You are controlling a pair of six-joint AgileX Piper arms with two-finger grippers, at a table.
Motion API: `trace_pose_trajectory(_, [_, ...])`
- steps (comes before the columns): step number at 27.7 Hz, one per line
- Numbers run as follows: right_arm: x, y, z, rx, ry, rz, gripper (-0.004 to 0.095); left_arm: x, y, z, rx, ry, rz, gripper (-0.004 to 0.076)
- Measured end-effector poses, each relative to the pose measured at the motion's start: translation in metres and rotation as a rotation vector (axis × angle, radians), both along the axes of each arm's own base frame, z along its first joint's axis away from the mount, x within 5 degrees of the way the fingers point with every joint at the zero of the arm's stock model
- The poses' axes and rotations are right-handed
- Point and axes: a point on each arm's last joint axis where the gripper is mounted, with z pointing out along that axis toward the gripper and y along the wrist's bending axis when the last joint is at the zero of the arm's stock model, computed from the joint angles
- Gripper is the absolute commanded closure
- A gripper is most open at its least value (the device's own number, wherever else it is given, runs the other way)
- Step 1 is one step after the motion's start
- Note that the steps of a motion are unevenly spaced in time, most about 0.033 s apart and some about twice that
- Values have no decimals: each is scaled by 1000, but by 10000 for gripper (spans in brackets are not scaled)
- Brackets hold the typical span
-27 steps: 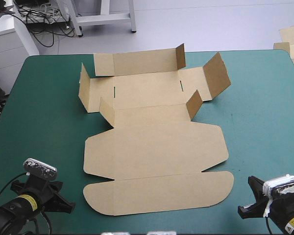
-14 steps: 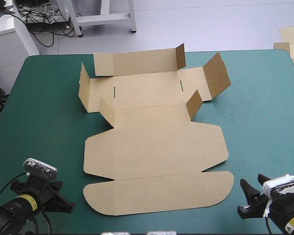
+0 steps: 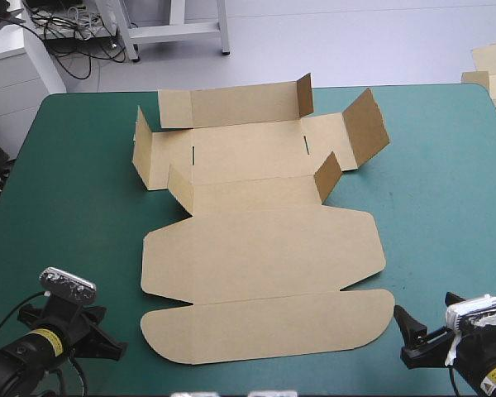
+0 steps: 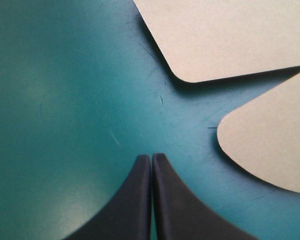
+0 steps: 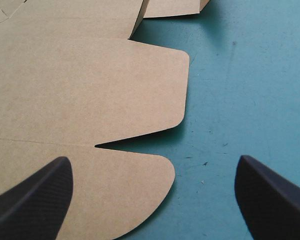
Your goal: Fold the box
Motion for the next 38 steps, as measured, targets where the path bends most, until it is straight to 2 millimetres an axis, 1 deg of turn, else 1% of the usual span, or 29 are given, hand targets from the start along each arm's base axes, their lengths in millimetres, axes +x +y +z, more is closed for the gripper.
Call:
trace_pose_trajectory(5, [3,3,4,-6,101,6,99,0,0,0,0,0,0,734])
trace_pose_trajectory(8, [8,7,13,-8,169,15,99,0,0,0,0,0,0,734])
trace_pose_trajectory(13, [24,15,47,-4,216,35,99,0,0,0,0,0,0,734])
trace_pose_trajectory(16, [38,21,69,-30,241,52,99,0,0,0,0,0,0,734])
trace_pose_trajectory(17, [45,24,78,-39,257,56,99,0,0,0,0,0,0,734])
trace_pose_trajectory(19, [56,28,90,-52,281,59,99,0,0,0,0,0,0,734])
trace_pose_trajectory(20, [66,31,98,-63,299,63,99,0,0,0,0,0,0,734])
trace_pose_trajectory(21, [73,34,103,-70,312,65,99,0,0,0,0,0,0,734])
trace_pose_trajectory(24, [103,45,118,-88,351,69,99,0,0,0,0,0,0,734])
trace_pose_trajectory(25, [126,53,123,-103,388,71,99,0,0,0,0,0,0,734])
trace_pose_trajectory(26, [135,56,125,-113,402,75,99,0,0,0,0,0,0,734])
trace_pose_trajectory(30, [179,73,127,-166,479,99,99,0,0,0,0,0,0,734])
trace_pose_trajectory(34, [225,90,123,-204,548,115,99,0,0,0,0,0,0,734])
trace_pose_trajectory(35, [245,97,120,-217,566,123,99,0,0,0,0,0,0,734])
trace_pose_trajectory(36, [255,101,119,-223,572,127,99,0,0,0,0,0,0,734])
trace_pose_trajectory(37, [274,107,117,-227,575,130,99,0,0,0,0,0,0,734])
trace_pose_trajectory(38, [284,110,115,-225,575,128,99,0,0,0,0,0,0,734])
